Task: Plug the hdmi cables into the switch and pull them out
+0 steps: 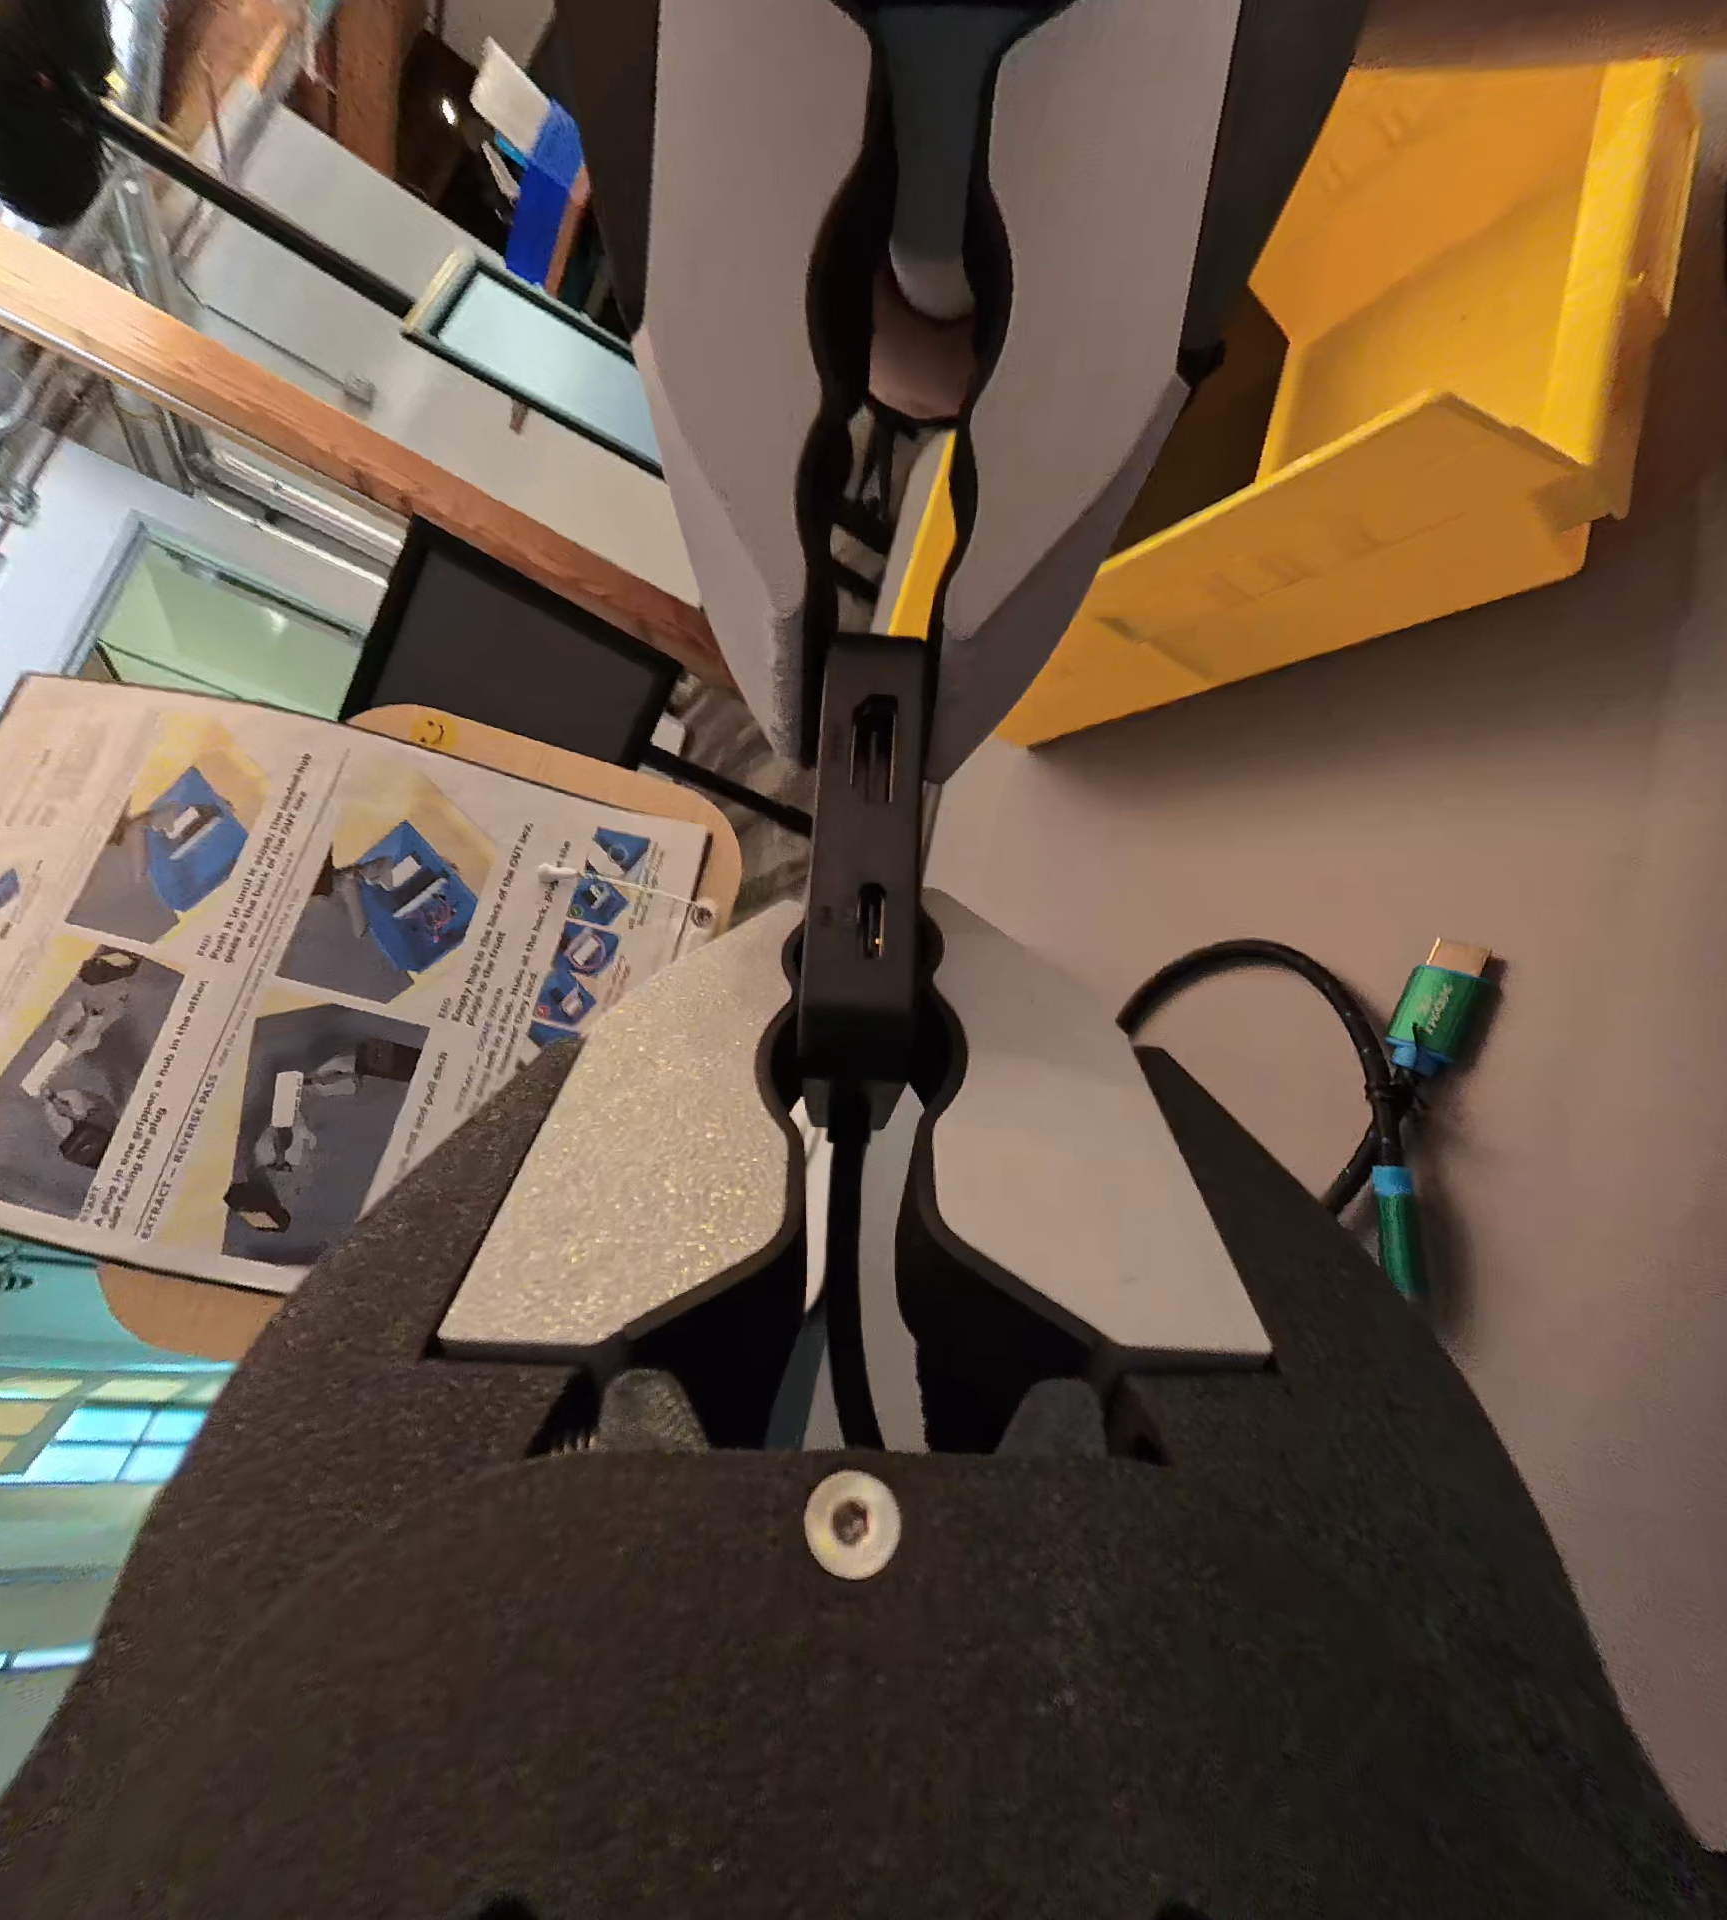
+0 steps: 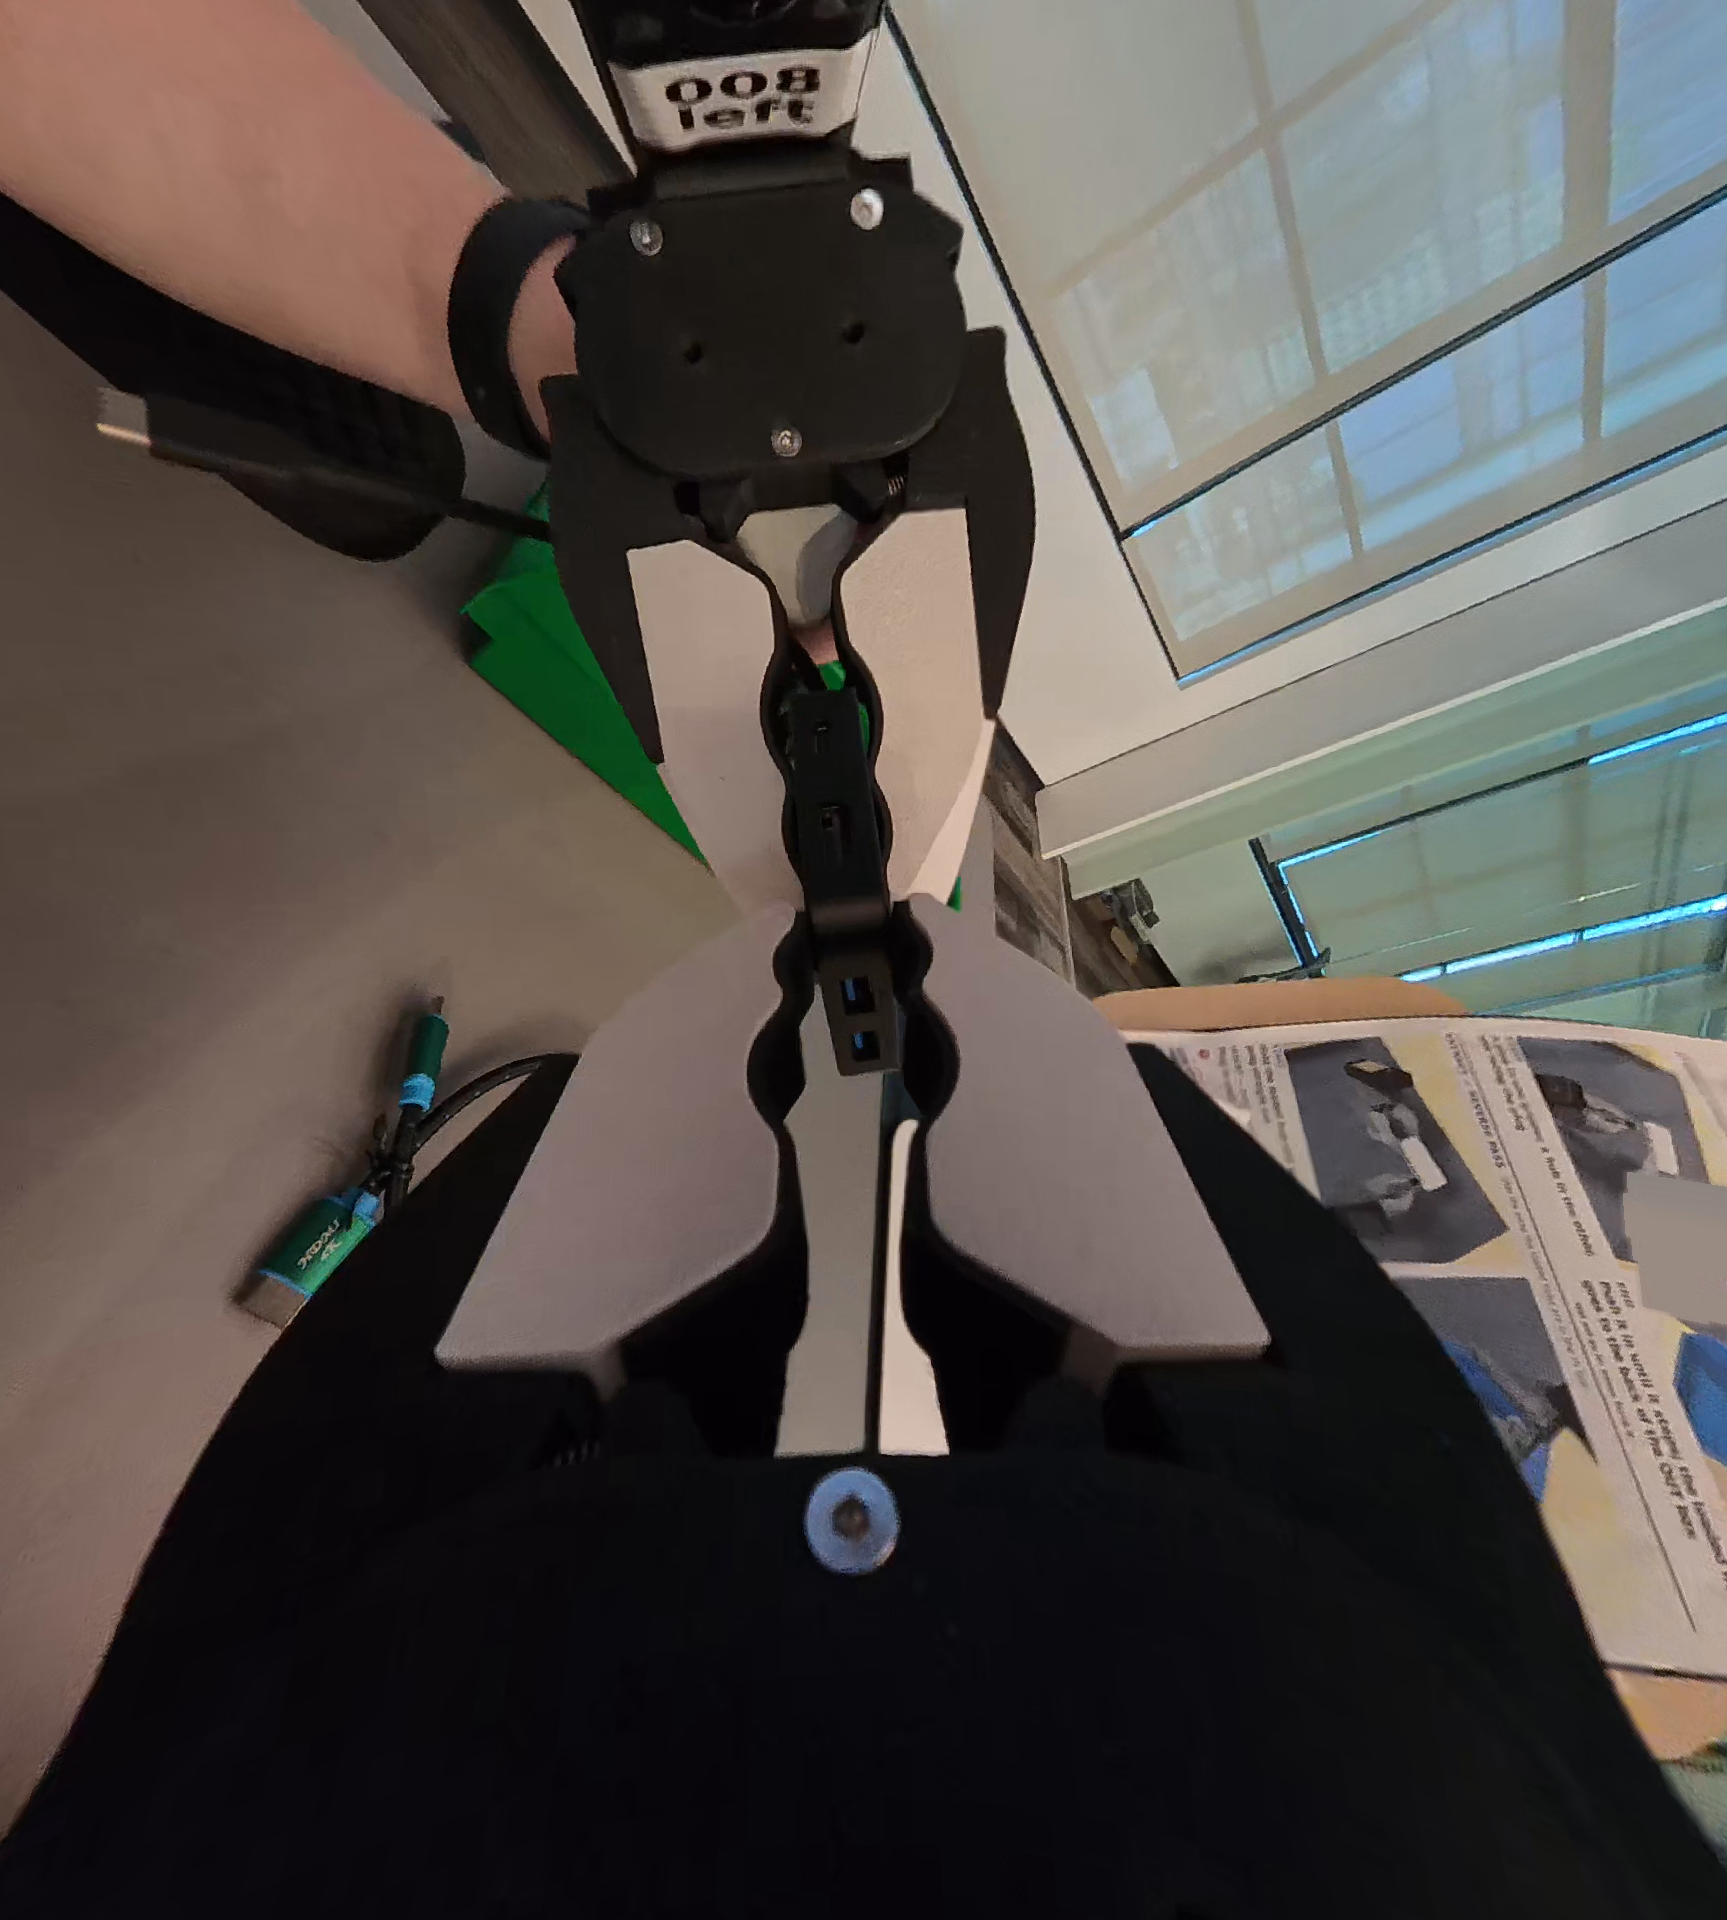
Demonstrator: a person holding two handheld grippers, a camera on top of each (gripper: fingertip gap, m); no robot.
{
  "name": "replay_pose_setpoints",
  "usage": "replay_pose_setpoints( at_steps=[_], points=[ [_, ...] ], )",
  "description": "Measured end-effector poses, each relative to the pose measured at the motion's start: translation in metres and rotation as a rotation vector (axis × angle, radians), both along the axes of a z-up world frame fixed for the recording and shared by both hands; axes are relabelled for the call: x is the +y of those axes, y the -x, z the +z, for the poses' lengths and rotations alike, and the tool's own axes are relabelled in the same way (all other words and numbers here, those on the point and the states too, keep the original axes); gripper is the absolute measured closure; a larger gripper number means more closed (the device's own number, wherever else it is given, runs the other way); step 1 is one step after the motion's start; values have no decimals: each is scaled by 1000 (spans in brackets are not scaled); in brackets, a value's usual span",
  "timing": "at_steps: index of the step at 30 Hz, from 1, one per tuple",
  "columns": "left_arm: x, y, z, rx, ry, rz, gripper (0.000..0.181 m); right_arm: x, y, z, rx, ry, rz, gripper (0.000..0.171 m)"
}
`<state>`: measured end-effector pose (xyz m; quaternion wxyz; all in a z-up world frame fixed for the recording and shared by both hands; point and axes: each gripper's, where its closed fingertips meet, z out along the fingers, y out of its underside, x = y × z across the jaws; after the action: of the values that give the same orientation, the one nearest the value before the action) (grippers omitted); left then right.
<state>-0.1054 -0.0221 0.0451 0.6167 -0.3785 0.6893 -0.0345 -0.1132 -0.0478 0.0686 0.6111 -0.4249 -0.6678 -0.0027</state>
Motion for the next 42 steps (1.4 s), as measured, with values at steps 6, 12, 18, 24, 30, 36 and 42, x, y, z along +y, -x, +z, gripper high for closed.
replay_pose_setpoints(
  at_steps=[6, 12, 18, 24, 30, 36, 42],
  points=[
    [13, 1, -16, 99, 18, 96, 167, 8, 7, -8, -85, -90, -102, 152],
    [10, 0, -15, 94, 12, 72, 167, 14, 4, -17, -146, -58, -163, 156],
    [1, -1, -3, 23, -6, 23, 167, 4, 4, -6, -86, -81, -67, 156],
    [29, 12, -5, 95, -59, 187, 167, 25, 3, -3, 65, -40, -117, 150],
    [78, 68, 25, 44, -63, 421, 167, 37, 3, -13, 208, 284, -154, 148],
    [87, 101, 50, -13, -55, 492, 167, 20, -5, -110, -160, 680, -119, 150],
    [86, 106, 55, -13, -87, 504, 167, 16, -21, -183, -462, 832, -252, 151]
  ],
)
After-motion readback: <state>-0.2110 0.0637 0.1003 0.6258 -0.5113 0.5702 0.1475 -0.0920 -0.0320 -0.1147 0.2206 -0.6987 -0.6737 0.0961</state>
